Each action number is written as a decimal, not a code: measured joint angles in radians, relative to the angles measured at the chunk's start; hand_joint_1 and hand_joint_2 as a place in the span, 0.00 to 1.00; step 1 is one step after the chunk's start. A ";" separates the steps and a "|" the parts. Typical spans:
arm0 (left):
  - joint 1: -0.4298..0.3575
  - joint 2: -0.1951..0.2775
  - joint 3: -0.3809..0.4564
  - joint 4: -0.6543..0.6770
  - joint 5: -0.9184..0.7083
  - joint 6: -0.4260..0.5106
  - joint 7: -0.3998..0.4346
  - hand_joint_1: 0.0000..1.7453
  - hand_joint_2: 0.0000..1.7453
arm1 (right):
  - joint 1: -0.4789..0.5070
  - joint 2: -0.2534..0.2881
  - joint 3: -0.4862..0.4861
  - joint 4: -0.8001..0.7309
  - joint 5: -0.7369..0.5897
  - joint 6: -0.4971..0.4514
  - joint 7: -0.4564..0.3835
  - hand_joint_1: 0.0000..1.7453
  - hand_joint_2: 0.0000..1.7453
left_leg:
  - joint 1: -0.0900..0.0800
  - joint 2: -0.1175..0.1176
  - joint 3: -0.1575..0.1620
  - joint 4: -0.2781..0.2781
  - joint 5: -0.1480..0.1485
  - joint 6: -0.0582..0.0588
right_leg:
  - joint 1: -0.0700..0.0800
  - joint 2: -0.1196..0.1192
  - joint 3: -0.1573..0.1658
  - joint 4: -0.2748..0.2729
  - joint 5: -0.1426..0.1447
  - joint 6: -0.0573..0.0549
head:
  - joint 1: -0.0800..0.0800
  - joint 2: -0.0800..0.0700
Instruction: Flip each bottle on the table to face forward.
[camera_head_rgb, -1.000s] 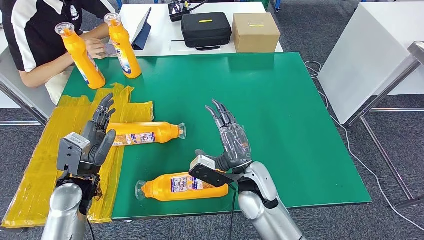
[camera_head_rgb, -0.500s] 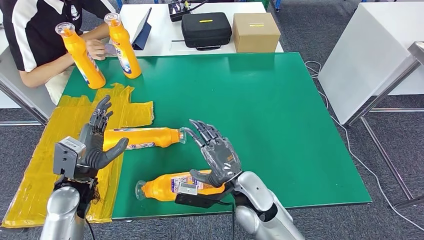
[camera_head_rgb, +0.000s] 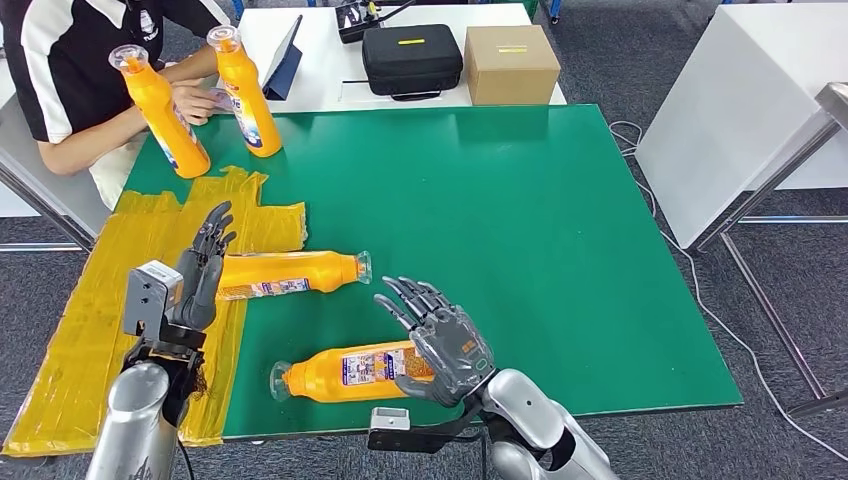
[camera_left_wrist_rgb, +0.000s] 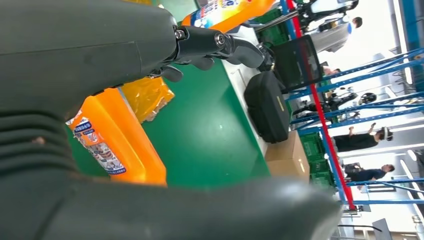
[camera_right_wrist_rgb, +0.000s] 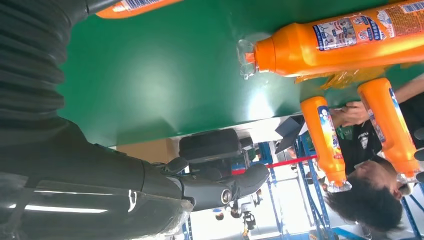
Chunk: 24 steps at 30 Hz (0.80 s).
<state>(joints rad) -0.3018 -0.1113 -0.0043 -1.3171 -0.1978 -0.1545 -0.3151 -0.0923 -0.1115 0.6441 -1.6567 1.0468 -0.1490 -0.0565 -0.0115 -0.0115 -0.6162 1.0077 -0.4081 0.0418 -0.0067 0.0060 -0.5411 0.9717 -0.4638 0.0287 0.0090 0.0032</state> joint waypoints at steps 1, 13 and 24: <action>-0.001 0.000 0.002 0.005 0.000 0.000 0.000 0.00 0.00 | 0.002 -0.002 0.000 0.000 0.000 0.000 0.000 0.00 1.00 | 0.000 0.000 0.000 0.000 0.000 0.000 | 0.000 0.000 0.000 0.000 0.000 0.000 | 0.000 0.000; -0.002 0.001 0.011 0.035 0.001 0.002 0.000 0.00 0.00 | 0.017 -0.015 0.005 0.002 -0.006 -0.003 0.001 0.00 1.00 | 0.000 0.000 0.000 0.000 0.000 0.000 | 0.000 0.000 0.000 0.000 0.000 0.000 | 0.000 0.000; 0.000 0.000 0.034 0.055 -0.002 0.009 -0.008 0.00 0.00 | 0.024 0.008 0.010 0.076 -0.012 -0.002 0.000 0.00 1.00 | 0.000 0.000 0.000 0.000 0.000 0.000 | 0.000 0.000 0.000 0.000 0.000 0.000 | 0.000 0.000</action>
<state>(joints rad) -0.3020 -0.1110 0.0296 -1.2621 -0.2000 -0.1458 -0.3234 -0.0683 -0.1034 0.6543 -1.5803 1.0352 -0.1507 -0.0568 -0.0113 -0.0116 -0.6162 1.0077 -0.4081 0.0418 -0.0065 0.0060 -0.5408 0.9718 -0.4638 0.0287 0.0089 0.0031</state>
